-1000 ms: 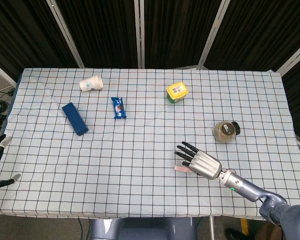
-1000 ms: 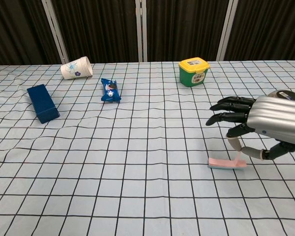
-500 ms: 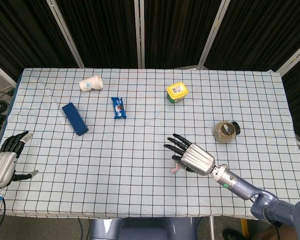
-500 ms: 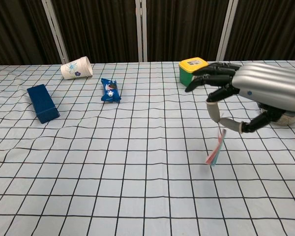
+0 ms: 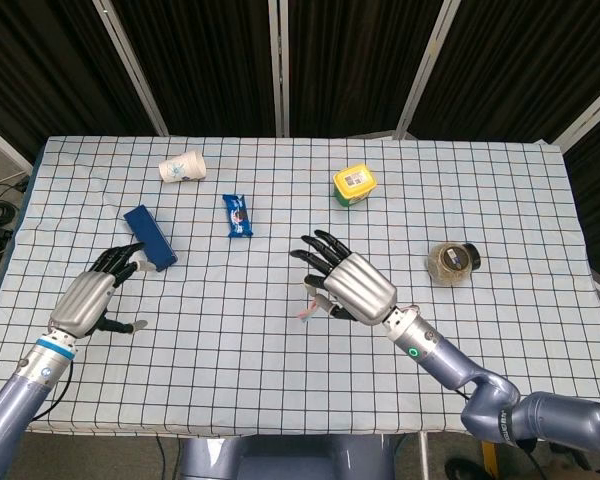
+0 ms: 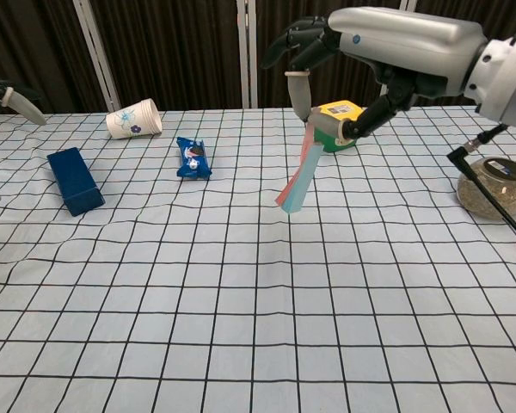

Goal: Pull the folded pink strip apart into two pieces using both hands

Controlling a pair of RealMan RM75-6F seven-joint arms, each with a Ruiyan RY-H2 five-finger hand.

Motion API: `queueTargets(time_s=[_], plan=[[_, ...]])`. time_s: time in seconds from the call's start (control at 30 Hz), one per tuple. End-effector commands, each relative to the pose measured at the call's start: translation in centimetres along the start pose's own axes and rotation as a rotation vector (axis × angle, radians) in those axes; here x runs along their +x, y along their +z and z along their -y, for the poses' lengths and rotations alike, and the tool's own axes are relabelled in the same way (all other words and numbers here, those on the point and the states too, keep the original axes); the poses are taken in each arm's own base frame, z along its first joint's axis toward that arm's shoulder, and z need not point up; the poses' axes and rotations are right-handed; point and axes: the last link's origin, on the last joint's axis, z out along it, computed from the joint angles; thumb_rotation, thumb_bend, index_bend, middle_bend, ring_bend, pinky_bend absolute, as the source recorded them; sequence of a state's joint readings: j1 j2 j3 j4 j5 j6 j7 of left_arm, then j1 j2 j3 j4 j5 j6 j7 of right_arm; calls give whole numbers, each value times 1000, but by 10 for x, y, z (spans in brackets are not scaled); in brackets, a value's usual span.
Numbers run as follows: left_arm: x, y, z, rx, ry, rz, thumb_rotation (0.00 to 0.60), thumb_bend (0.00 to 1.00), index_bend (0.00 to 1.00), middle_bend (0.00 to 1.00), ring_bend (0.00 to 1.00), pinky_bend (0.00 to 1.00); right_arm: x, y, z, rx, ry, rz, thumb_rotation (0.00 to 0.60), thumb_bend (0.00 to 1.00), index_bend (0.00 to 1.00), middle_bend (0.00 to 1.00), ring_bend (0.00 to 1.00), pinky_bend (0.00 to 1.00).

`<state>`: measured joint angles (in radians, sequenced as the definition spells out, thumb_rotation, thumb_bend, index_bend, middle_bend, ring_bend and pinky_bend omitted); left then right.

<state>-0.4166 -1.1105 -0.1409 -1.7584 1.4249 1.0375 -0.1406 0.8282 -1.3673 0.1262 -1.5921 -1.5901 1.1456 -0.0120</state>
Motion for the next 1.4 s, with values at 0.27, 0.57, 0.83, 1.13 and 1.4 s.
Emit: queueTargets(time_s=[0.27,0.57,0.83,1.13,1.4], plan=[[-14,52,-57,-106,-66,120,600,28,354,0,0,0,9,30,19,-60,4,1,600,425,704,162,0,0],[-32,79,-91,-128,-209,149,600,130,388,0,0,0,8,40,31,-88,18,-1,600,426,705,162,0,0],[-42,87,-111,-138,-235,178,600,143,407,0,0,0,10,43,35,-96,14,-9,600,428,705,162,0,0],[-44,93,-120,-132,-255,168,600,179,438,0,0,0,12,42,38,-88,16,-9,600,427,705,162,0,0],[-51,93,-129,-139,-274,182,600,217,460,0,0,0,9,43,43,-79,18,-9,600,427,705,162,0,0]])
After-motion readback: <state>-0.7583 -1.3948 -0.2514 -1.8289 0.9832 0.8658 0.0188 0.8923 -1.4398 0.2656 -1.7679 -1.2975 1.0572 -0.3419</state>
